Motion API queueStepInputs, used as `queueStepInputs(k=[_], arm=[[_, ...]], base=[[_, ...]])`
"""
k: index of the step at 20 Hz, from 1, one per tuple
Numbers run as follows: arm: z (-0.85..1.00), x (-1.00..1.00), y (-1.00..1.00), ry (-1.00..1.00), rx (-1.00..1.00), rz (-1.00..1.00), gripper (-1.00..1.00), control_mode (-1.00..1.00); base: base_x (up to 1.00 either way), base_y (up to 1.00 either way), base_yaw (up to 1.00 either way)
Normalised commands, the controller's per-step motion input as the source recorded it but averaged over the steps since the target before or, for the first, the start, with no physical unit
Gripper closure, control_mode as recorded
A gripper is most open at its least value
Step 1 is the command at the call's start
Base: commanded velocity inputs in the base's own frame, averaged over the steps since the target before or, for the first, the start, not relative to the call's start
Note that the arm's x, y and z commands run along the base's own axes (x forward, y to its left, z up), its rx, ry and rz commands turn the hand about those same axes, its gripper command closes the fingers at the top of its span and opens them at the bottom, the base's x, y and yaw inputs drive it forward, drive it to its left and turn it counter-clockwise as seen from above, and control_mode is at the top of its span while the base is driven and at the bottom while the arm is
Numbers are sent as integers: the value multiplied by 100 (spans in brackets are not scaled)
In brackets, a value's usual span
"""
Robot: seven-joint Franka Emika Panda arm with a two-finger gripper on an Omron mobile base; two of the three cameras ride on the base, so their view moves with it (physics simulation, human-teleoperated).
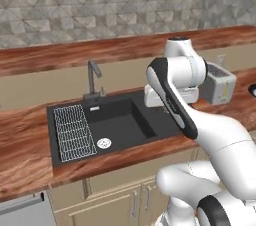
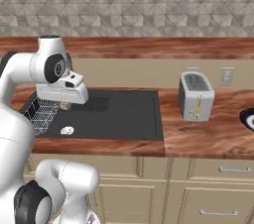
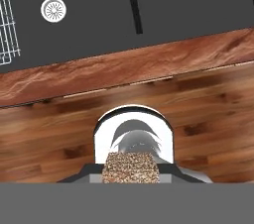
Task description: Move the dessert items from the plate to the tray.
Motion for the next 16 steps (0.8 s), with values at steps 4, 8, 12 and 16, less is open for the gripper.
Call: queueStepInputs(k=[4,8,12,16], arm=[[0,0,0,0,0,0,100,100],[0,0,0,0,0,0,100,100],[0,0,0,0,0,0,100,100],[0,0,0,0,0,0,100,100]], base=[[12,100,27],[12,100,24],[24,100,14],[21,100,-2]])
